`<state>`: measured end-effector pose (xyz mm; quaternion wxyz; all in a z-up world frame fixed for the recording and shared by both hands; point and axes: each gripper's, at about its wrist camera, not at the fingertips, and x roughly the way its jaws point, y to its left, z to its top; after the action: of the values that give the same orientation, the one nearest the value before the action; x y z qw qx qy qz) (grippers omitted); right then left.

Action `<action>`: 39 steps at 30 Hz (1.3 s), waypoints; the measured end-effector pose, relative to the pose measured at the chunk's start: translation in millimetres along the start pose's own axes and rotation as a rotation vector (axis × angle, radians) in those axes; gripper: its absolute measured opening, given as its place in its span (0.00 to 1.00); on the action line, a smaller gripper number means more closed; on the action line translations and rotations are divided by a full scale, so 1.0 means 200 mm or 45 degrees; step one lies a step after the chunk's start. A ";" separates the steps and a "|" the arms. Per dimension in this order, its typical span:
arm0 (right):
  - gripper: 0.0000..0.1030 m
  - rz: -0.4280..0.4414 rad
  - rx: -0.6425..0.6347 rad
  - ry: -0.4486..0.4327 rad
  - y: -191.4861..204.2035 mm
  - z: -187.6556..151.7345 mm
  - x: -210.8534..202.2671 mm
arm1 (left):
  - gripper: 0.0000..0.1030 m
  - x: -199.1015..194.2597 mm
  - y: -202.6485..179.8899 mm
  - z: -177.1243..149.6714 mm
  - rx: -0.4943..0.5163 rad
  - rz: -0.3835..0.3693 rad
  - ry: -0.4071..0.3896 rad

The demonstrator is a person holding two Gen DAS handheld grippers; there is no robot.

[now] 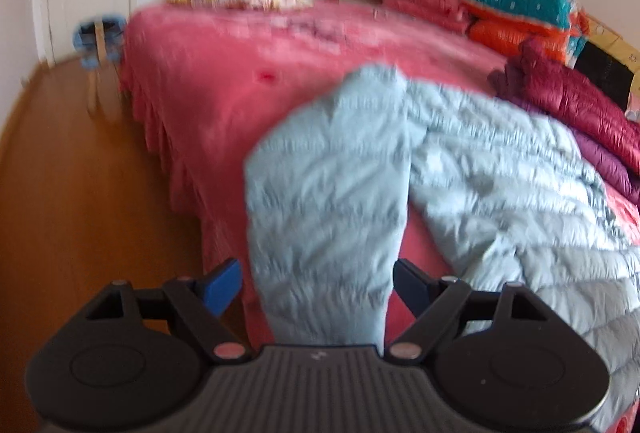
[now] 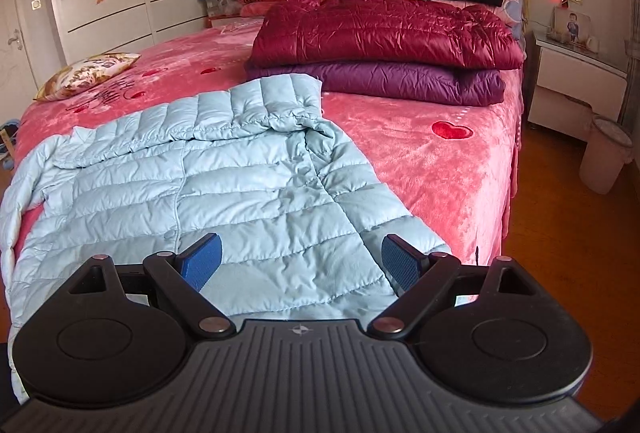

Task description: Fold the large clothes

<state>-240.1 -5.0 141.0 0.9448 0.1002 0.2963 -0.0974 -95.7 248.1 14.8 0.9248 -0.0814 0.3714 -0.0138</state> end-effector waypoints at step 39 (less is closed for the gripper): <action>1.00 0.085 0.113 0.014 -0.12 0.04 0.18 | 0.02 -0.07 -0.14 0.39 -0.133 -0.269 -0.051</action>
<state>-212.7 -34.0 124.0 0.9405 0.1524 0.2933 -0.0785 -50.5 232.8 85.0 0.9200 -0.1684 0.3423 -0.0901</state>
